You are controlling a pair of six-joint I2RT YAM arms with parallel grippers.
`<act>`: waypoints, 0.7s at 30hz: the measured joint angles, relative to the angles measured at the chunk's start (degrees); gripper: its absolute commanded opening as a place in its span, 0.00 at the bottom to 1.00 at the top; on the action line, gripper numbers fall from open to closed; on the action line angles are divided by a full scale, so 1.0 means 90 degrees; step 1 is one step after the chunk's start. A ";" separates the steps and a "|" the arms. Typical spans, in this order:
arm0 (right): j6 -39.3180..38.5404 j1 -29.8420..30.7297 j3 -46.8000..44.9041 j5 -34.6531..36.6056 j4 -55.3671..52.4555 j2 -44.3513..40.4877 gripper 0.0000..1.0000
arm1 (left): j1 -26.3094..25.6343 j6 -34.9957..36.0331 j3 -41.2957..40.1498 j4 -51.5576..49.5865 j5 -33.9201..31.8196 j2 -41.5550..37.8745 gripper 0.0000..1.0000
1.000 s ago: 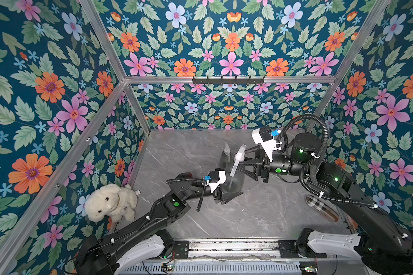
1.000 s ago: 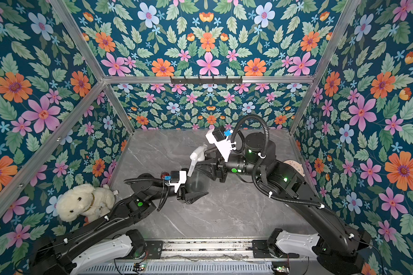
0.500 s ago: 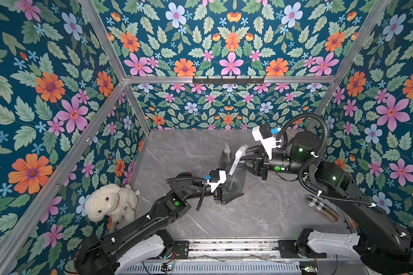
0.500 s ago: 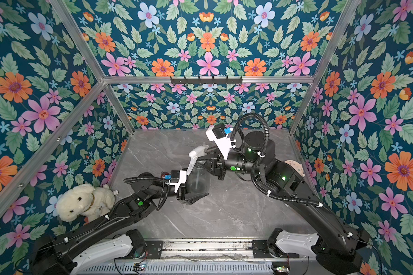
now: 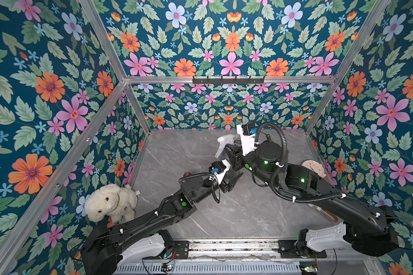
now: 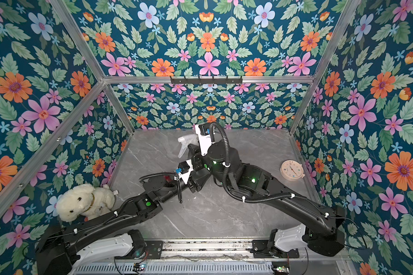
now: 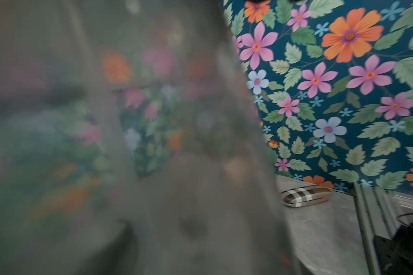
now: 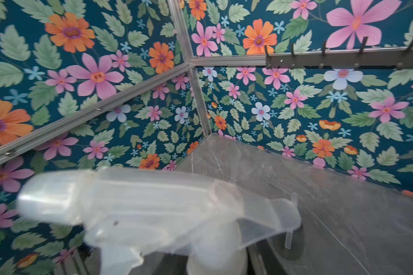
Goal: Attach spray nozzles to spray bottles
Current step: Screw the spray nozzle on the spray bottle, then place the spray bottle at the center of the board.
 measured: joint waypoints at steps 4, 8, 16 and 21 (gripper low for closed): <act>-0.0039 0.0083 -0.0345 -0.0284 0.0165 -0.0437 0.53 | 0.0151 0.0185 -0.0126 -0.0073 0.0209 -0.0255 0.00; -0.0340 0.0121 -0.0559 -0.1353 -0.0019 -0.1115 0.60 | 0.0452 0.0073 -0.0228 0.0175 0.0566 -0.0542 0.00; -0.0605 -0.1003 -0.1052 -0.3388 -0.0238 -0.2351 0.65 | 0.0794 -0.0233 -0.0325 0.0272 0.1987 -0.0758 0.00; -0.0440 -0.1977 -0.0675 -0.5219 -0.0279 -0.2045 0.72 | 0.0991 -0.0583 -0.0197 0.0335 0.3441 -0.0627 0.00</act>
